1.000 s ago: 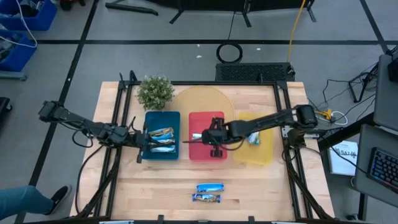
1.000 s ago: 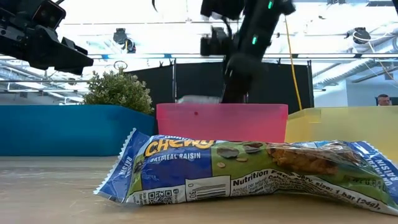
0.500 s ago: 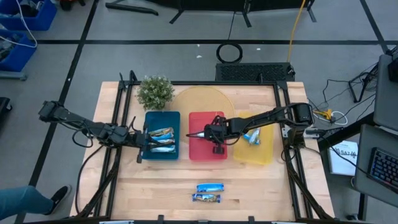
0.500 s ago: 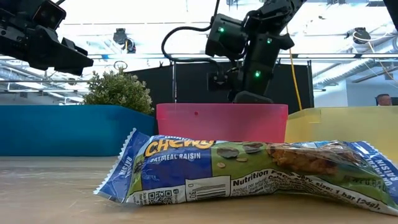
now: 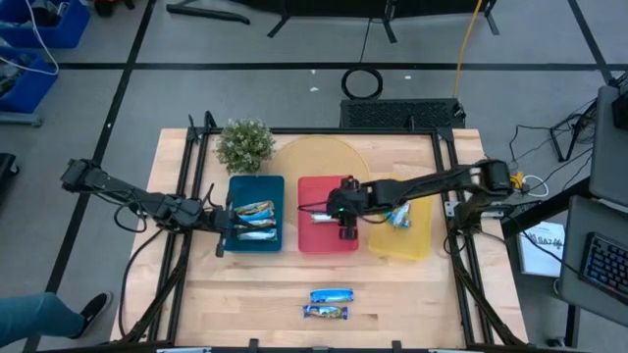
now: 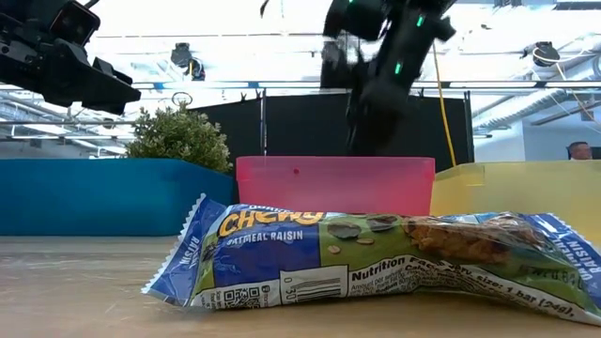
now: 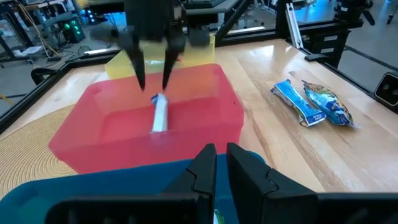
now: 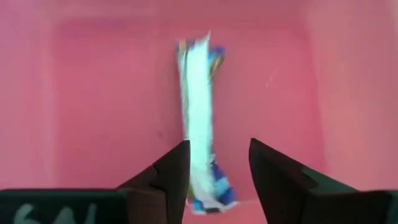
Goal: Pick and place Granola Bars by type
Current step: Put the blue granola bar into the red bin
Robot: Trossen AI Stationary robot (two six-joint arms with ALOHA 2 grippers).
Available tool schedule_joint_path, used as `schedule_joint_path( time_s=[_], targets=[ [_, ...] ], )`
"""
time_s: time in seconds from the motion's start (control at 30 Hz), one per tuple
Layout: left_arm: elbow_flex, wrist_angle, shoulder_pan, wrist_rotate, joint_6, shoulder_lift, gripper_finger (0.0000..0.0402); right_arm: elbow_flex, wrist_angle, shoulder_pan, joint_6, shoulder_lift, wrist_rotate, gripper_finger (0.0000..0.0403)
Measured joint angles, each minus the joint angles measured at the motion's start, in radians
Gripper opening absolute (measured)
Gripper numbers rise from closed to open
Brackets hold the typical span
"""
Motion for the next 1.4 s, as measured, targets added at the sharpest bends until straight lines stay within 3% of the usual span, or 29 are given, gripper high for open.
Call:
schedule_joint_path(
  time_s=[0.2,0.37,0.53,0.77,0.9,1.0,1.2,1.3,1.4],
  targets=[
    [0.000,-0.001,0.000,0.000,0.000,0.000,0.0047,0.000,-0.029,0.040,-0.004,-0.210,0.000,0.0146],
    [0.000,-0.001,0.000,0.000,-0.004,0.000,0.0047,-0.069,0.051,0.080,0.030,-0.432,-0.002,0.0090],
    [0.000,0.000,0.000,0.000,-0.005,0.000,0.0047,-0.332,0.353,0.140,0.068,-0.706,-0.003,0.0010],
    [0.000,0.045,0.000,0.000,-0.009,0.000,0.0047,-0.777,0.846,0.215,0.046,-1.003,0.007,0.0001],
    [0.000,0.060,0.000,-0.002,-0.056,0.003,0.0047,-0.906,0.876,0.247,0.010,-1.055,0.149,0.0001],
    [0.000,0.091,-0.001,-0.022,-0.117,0.033,0.0047,-0.982,0.926,0.253,-0.008,-1.055,0.186,0.0000],
    [0.125,0.086,-0.072,-0.003,-0.145,0.297,0.0047,-1.078,1.049,0.252,-0.048,-1.056,0.191,0.0000],
    [0.322,0.033,-0.132,-0.009,-0.140,0.488,0.0047,-1.079,1.055,0.250,-0.057,-1.057,0.199,0.0000],
    [0.573,-0.144,-0.186,-0.061,-0.127,0.717,0.0047,-1.079,1.053,0.250,-0.057,-1.057,0.211,0.0000]
  ],
)
